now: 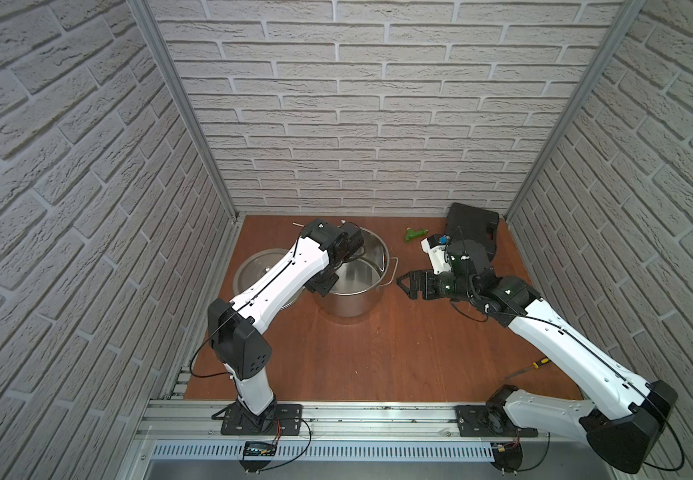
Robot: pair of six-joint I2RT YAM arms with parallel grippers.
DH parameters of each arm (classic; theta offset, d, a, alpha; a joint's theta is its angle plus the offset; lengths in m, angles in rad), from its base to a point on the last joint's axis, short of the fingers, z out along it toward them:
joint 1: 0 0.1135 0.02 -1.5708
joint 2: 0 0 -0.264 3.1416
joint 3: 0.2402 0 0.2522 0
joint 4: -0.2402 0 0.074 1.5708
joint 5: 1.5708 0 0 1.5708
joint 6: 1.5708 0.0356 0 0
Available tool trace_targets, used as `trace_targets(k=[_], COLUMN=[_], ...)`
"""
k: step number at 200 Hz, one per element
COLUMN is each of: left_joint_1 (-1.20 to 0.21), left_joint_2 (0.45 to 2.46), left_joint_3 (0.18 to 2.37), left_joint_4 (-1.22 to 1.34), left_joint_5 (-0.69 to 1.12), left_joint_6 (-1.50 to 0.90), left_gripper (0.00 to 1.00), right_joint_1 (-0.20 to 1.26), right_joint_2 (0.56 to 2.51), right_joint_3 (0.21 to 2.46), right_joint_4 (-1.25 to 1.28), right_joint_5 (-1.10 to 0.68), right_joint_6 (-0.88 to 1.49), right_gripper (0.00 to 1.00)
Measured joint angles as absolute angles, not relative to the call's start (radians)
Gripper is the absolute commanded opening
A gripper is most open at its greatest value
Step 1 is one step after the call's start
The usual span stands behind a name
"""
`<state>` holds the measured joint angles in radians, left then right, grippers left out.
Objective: Stir the soup with a spoon
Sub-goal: Stir the soup in the pan with a stick.
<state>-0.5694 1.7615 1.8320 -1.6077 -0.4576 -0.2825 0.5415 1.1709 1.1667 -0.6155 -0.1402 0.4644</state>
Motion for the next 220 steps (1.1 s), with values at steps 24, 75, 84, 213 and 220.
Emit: trace_targets(k=[24,75,84,213,220], left_joint_1=[-0.58,-0.676,-0.693,-0.688,-0.677], left_joint_2=[1.839,1.939,1.94,1.843,1.843], left_joint_3=[1.932,1.983,1.982,1.901,1.901], left_joint_4=[-1.607,-1.605,-1.604,-1.617,-1.617], left_joint_5=[-0.456,-0.433,-0.425,-0.43,-0.431], left_joint_6=[-0.264,-0.268,-0.274,-0.369,-0.381], left_gripper=[0.0,0.0,0.0,0.0,0.0], right_joint_1=[0.542,0.542,0.542,0.542,0.542], right_joint_2=[1.171,1.171,1.171,1.256,1.269], right_joint_3=[1.167,1.169,1.17,1.338,1.353], right_joint_4=[-0.617,-0.633,-0.636,-0.731,-0.746], right_joint_5=[-0.14,-0.136,-0.135,-0.152,-0.158], right_joint_6=[0.464,0.452,0.448,0.369,0.358], right_gripper=[0.96,0.97,0.97,0.97,0.97])
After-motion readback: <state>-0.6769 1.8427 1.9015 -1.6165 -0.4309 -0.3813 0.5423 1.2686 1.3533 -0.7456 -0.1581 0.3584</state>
